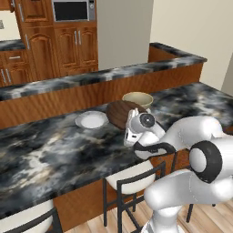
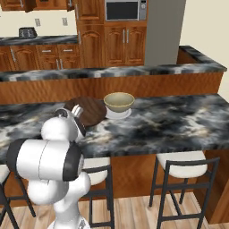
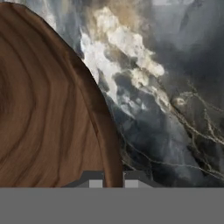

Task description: Move the bowls from the cabinet to the plates on the dining table.

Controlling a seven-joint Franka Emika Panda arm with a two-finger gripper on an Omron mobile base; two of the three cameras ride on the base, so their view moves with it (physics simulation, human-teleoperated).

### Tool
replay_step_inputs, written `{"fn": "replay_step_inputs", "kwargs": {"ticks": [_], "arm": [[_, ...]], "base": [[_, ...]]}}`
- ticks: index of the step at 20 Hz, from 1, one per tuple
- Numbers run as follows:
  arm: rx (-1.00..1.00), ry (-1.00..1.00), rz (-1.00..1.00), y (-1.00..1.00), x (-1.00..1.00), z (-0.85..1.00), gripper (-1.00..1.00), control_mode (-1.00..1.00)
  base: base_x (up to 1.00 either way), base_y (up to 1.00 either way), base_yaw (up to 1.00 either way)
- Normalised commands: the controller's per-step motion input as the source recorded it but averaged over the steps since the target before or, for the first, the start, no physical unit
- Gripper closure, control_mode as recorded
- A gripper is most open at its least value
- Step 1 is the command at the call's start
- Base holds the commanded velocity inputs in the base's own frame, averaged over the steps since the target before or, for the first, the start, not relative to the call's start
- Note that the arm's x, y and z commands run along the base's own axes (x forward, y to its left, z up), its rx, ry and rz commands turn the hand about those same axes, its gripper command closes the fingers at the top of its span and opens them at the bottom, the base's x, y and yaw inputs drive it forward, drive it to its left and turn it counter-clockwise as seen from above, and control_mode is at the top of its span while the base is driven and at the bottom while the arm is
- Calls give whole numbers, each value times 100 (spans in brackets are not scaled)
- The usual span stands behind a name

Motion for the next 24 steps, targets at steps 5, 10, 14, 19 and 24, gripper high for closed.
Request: {"fn": "replay_step_inputs", "kwargs": {"ticks": [5,10,14,19,24], "arm": [[0,3,2,32,69,-6,100,-100],[-2,5,1,37,66,-21,100,-100],[-4,7,2,40,65,-19,100,-100],[-5,6,1,27,63,-17,100,-100],[-8,7,0,16,68,-23,100,-100]], "base": [[0,0,0],[0,0,0],[0,0,0],[0,0,0],[0,0,0]]}}
